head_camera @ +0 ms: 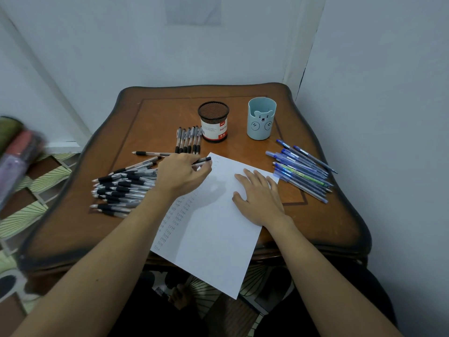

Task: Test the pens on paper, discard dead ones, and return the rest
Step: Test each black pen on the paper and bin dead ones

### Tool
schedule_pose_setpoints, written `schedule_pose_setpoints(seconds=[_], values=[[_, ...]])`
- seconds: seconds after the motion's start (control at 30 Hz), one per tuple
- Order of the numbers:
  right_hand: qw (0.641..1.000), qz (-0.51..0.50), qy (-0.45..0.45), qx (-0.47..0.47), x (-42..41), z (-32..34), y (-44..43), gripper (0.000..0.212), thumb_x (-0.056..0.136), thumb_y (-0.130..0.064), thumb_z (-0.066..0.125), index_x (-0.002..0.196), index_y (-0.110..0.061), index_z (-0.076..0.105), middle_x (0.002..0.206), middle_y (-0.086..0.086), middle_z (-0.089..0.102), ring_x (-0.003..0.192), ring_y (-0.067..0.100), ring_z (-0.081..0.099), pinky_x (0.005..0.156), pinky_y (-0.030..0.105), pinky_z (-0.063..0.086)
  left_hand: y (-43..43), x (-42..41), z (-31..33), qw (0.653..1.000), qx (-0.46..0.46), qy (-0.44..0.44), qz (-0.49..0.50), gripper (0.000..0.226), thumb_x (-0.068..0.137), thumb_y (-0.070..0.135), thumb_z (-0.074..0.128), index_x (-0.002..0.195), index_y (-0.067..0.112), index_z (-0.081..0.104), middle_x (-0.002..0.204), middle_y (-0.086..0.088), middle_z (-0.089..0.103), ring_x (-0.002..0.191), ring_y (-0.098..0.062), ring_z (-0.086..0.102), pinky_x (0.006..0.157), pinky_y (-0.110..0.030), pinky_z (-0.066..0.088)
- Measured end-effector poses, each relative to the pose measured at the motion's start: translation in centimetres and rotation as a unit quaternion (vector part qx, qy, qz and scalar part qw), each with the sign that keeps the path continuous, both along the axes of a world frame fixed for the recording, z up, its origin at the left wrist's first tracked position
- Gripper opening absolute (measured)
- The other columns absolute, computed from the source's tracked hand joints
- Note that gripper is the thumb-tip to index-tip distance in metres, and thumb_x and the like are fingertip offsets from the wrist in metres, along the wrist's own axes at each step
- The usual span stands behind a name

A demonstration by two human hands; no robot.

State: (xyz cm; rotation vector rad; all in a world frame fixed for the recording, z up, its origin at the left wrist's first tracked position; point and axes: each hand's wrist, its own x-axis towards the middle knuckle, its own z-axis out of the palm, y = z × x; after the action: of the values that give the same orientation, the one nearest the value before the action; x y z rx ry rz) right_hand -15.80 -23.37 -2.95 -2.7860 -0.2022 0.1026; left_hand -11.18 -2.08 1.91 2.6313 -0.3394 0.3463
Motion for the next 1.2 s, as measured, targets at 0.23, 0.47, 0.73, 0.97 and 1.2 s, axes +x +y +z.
schedule_pose_setpoints(seconds=[0.23,0.47,0.73,0.97,1.2], values=[[1.0,0.003,0.008,0.005,0.1,0.0,-0.2,0.058,0.102,-0.05,0.037,0.156,-0.032,0.025,0.167,-0.005,0.014,0.154,0.017,0.004,0.122,0.045,-0.002,-0.6,0.9,0.3,0.999,0.034,0.031,0.029,0.069,0.085,0.067,0.033,0.097,0.019,0.081,0.071,0.0,0.072,0.06,-0.015,0.06,0.06,-0.034,0.055],[0.999,0.013,0.019,0.023,0.2,0.3,-0.5,0.057,0.101,-0.047,0.041,0.154,-0.033,0.029,0.166,-0.005,0.017,0.153,0.017,0.006,0.122,0.046,0.0,-0.4,1.7,-0.2,0.999,-0.034,-0.016,-0.027,0.036,0.096,0.045,0.056,0.116,0.021,0.075,0.099,0.005,0.068,0.087,-0.014,0.059,0.072,-0.037,0.054],[0.998,0.004,-0.041,0.046,0.7,0.8,-0.7,0.049,0.099,-0.046,0.046,0.146,-0.035,0.042,0.16,-0.008,0.03,0.147,0.012,0.02,0.119,0.044,0.009,-1.9,2.5,-0.9,0.96,-0.279,-0.03,-0.008,0.031,0.102,0.007,0.046,0.113,0.016,0.073,0.101,0.001,0.067,0.067,-0.011,0.059,0.057,-0.02,0.048],[0.999,0.023,-0.027,0.016,2.0,0.0,-0.8,0.055,0.103,-0.047,0.037,0.155,-0.032,0.028,0.165,-0.006,0.021,0.153,0.016,0.01,0.122,0.046,0.001,-3.8,3.7,-1.9,0.889,-0.451,0.074,0.035,0.056,0.109,0.041,0.032,0.098,0.005,0.073,0.085,0.001,0.074,0.079,-0.012,0.07,0.075,-0.027,0.059],[0.999,0.048,-0.022,-0.006,2.4,-0.6,-1.2,0.055,0.103,-0.051,0.033,0.156,-0.034,0.026,0.166,-0.008,0.017,0.153,0.017,0.006,0.122,0.048,-0.001,-5.3,6.9,-3.1,0.913,-0.392,0.109,0.016,0.012,0.086,0.016,0.078,0.088,0.007,0.071,0.087,-0.012,0.071,0.08,-0.022,0.068,0.075,-0.035,0.06]])
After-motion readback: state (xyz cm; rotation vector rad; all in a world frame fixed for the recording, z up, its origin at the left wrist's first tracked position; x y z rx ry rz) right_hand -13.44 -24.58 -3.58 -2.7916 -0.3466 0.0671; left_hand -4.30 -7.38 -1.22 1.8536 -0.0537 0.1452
